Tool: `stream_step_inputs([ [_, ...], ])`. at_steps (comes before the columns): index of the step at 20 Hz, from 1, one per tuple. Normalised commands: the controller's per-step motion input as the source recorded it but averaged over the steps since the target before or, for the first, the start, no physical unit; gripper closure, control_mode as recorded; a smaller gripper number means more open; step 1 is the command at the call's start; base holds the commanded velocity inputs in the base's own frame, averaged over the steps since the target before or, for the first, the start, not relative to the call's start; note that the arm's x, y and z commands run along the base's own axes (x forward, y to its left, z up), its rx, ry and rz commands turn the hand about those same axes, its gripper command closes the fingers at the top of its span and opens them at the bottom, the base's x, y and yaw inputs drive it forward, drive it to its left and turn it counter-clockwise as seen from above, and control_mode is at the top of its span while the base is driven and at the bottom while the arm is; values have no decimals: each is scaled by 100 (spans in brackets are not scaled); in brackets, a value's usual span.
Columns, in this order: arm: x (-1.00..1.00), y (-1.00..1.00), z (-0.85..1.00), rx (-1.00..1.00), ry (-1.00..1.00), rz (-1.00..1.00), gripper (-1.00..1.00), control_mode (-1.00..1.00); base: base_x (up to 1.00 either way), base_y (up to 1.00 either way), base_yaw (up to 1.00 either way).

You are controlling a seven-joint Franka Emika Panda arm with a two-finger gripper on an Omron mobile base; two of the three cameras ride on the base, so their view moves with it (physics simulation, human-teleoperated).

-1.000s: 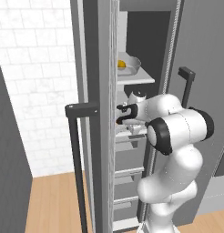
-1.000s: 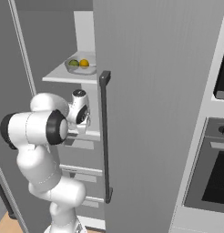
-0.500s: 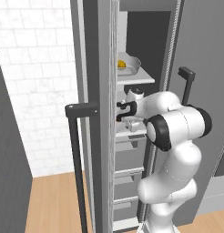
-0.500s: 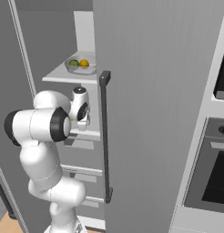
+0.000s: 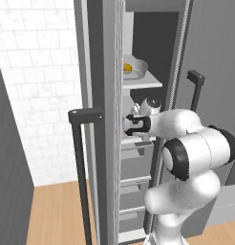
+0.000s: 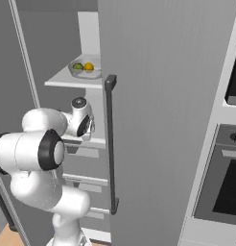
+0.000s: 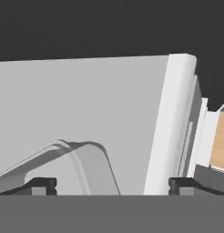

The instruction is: Take the meat container that has the shrimp and place it on the second highest rack of the freezer. Then take the vegetable container that has the lemon and lime and place it on the highest rack of the freezer.

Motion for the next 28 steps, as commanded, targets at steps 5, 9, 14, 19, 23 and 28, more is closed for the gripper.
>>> stream_step_inputs([
  [5,-77,-22,95,3,-6,0,-100,-100,0,0,0],
  [9,-98,-11,91,2,0,0,-100,-100,0,0,0],
  [14,-100,-7,46,0,4,1,-100,-100,0,0,0],
  [19,-100,-15,32,0,13,1,-100,-100,0,0,0],
  [23,-99,-26,36,0,24,0,-100,-100,0,0,0],
  [28,-93,-33,34,0,26,1,-100,-100,0,0,0],
])
